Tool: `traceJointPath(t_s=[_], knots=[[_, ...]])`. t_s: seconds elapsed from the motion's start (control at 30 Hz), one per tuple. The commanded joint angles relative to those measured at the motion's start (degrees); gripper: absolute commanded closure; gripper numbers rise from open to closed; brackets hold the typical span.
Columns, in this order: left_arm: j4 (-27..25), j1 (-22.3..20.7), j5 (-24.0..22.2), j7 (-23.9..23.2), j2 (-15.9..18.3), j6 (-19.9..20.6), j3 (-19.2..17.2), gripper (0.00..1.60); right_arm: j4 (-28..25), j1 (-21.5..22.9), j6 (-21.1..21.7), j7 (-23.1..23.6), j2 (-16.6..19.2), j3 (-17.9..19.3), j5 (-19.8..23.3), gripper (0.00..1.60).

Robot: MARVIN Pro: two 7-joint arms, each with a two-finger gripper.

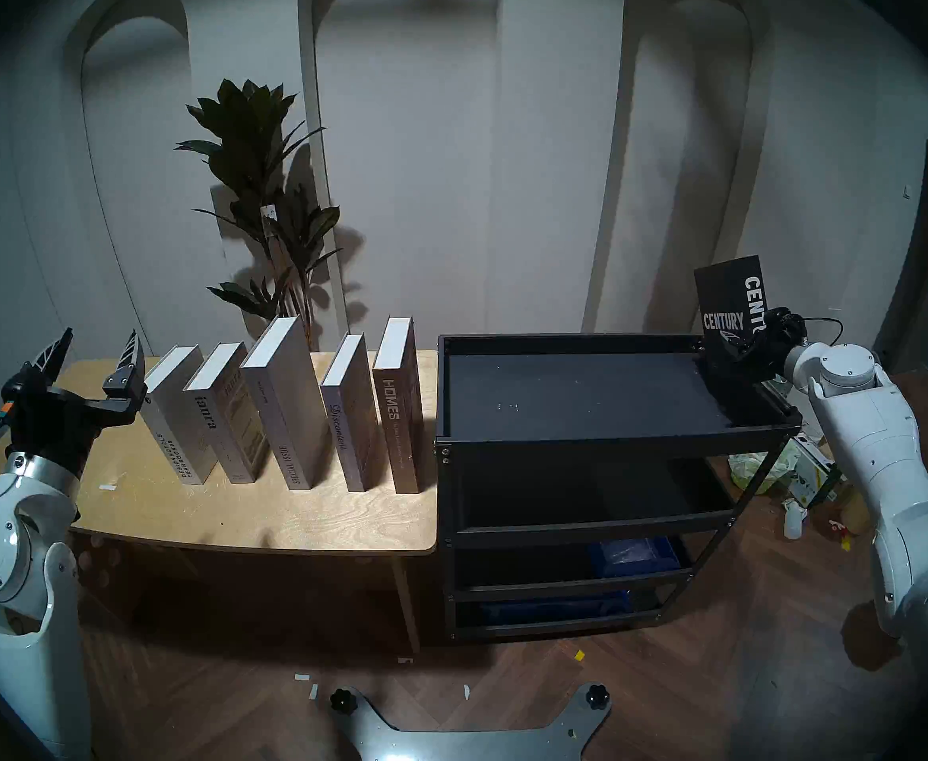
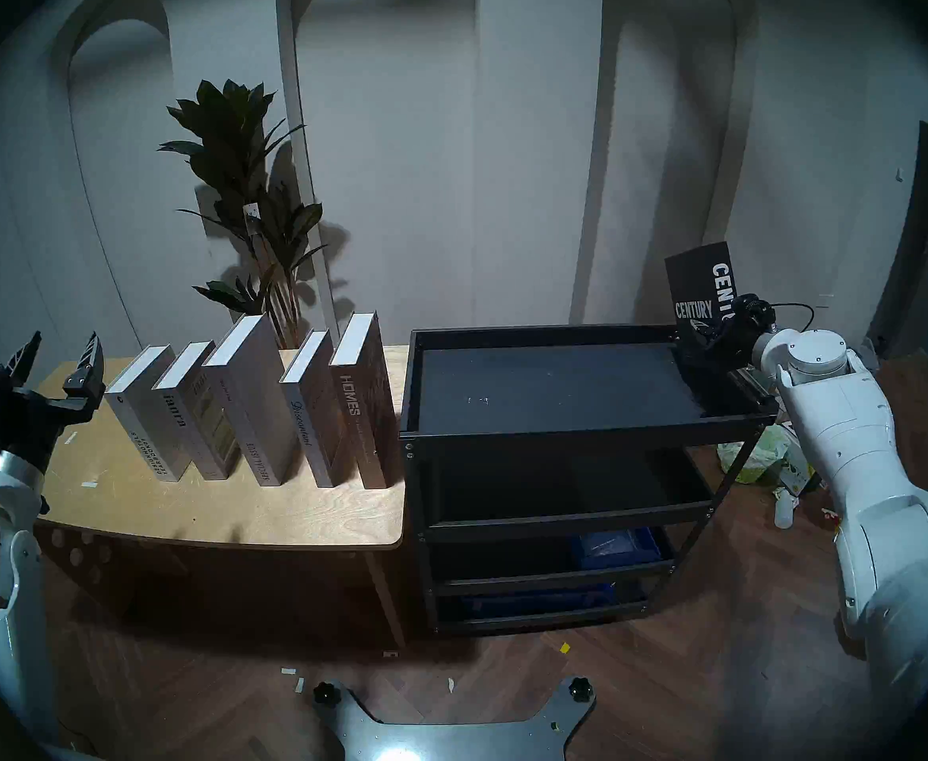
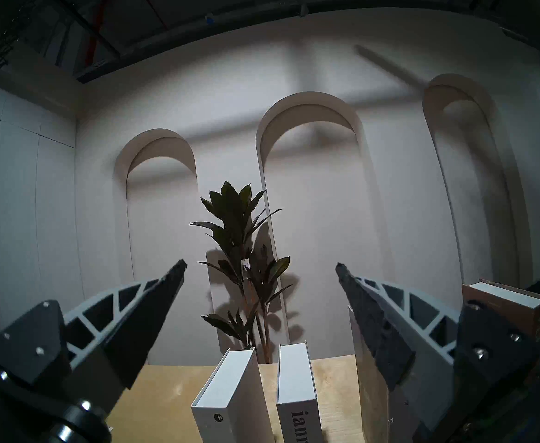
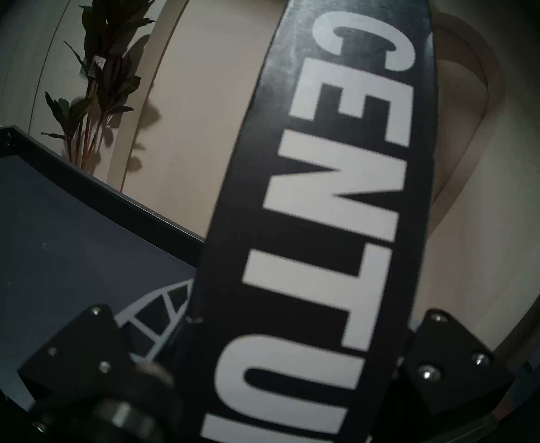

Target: Move the books from the display table onto the shelf, standing them upright with spines facing out and tallest at one end

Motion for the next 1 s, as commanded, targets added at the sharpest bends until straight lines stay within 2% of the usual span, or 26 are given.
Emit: traceJointPath(t_s=[0.0,0.27,0.5,0.97], knots=[[-0.5,-0.5,-0.2,0.0,-0.2,-1.0,-0.4,0.00,6.8,4.7,-4.2,0.4,-1.7,0.6,0.6,1.60],[-0.5,-0.7,0.0,-0.3,-0.4,-1.1,-0.5,0.00,15.0,7.2,-8.4,1.5,-3.3,-0.2,-0.1,1.60],[-0.5,-0.8,0.1,-0.5,-0.5,-1.1,-0.5,0.00,19.5,6.9,-11.8,3.8,-1.5,0.8,0.7,1.60],[-0.4,-1.0,0.2,-0.8,-0.8,-1.0,-0.6,0.00,23.9,4.3,-15.0,7.3,0.9,1.1,0.9,1.59]])
